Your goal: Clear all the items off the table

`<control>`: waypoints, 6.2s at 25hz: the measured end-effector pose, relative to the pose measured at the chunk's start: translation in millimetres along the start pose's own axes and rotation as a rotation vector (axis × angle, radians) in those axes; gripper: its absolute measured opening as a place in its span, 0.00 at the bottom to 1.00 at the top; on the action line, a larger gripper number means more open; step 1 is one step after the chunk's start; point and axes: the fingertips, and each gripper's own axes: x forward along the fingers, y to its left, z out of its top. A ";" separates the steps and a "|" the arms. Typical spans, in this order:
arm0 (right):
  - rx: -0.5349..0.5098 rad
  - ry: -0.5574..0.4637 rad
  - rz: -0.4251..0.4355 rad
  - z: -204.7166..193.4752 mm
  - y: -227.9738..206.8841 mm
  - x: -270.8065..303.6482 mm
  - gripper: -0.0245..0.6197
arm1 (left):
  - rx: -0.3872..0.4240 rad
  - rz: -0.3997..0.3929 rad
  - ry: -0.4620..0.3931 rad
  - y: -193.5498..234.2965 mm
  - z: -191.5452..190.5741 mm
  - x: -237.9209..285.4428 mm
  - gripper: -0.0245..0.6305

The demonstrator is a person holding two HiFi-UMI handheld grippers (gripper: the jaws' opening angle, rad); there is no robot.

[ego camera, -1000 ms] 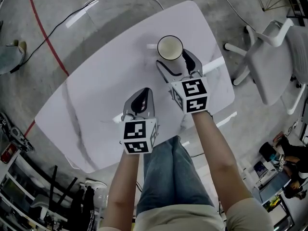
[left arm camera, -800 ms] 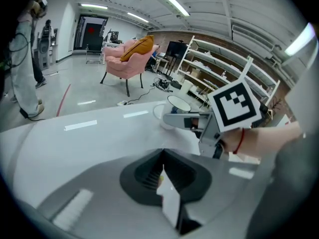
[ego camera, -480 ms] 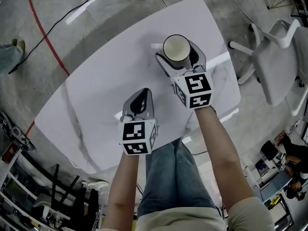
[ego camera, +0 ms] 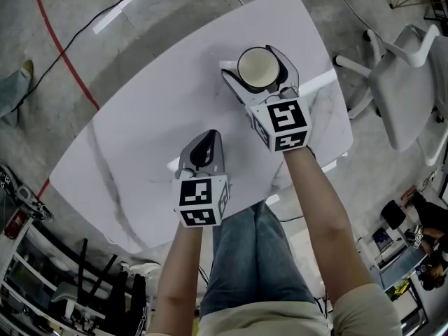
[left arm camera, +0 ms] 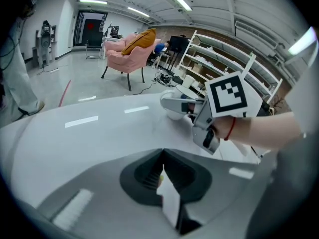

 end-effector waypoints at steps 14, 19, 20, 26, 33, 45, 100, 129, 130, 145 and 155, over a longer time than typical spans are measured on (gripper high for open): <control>-0.050 0.003 -0.037 -4.4 -0.9 -11.3 0.67 | 0.009 0.002 0.025 3.4 -8.6 -3.0 0.05; -0.062 0.012 -0.038 -5.3 1.7 -19.3 0.67 | 0.023 -0.005 0.025 0.5 -5.3 -3.0 0.05; -0.065 0.012 -0.038 -5.0 2.4 -21.8 0.67 | 0.027 -0.008 0.023 -1.3 -3.7 -3.1 0.05; -0.070 0.012 -0.045 -2.8 9.5 -42.6 0.67 | 0.047 -0.035 0.000 -17.2 8.8 -9.4 0.05; -0.025 0.000 -0.071 6.9 15.1 -72.6 0.67 | 0.080 -0.065 -0.005 -32.5 20.6 -16.8 0.05; 0.056 -0.062 -0.123 27.8 -0.7 -122.2 0.67 | 0.119 -0.079 -0.021 -62.5 38.5 -19.1 0.05; 0.178 -0.107 -0.358 -48.8 -406.6 -376.7 0.67 | 0.265 -0.208 -0.002 -490.7 45.9 143.3 0.05; 0.238 -0.097 -0.552 -133.5 -620.5 -393.6 0.67 | 0.391 -0.344 0.060 -617.8 54.6 265.4 0.05; 0.241 -0.092 -0.555 -138.0 -625.6 -391.8 0.67 | 0.397 -0.344 0.061 -618.8 53.7 267.4 0.05; 0.272 -0.054 -0.561 -169.4 -667.5 -370.1 0.67 | 0.464 -0.369 0.098 -630.6 33.9 279.2 0.05; 0.298 -0.060 -0.560 -178.7 -669.0 -368.2 0.68 | 0.481 -0.378 0.102 -630.8 35.8 277.8 0.05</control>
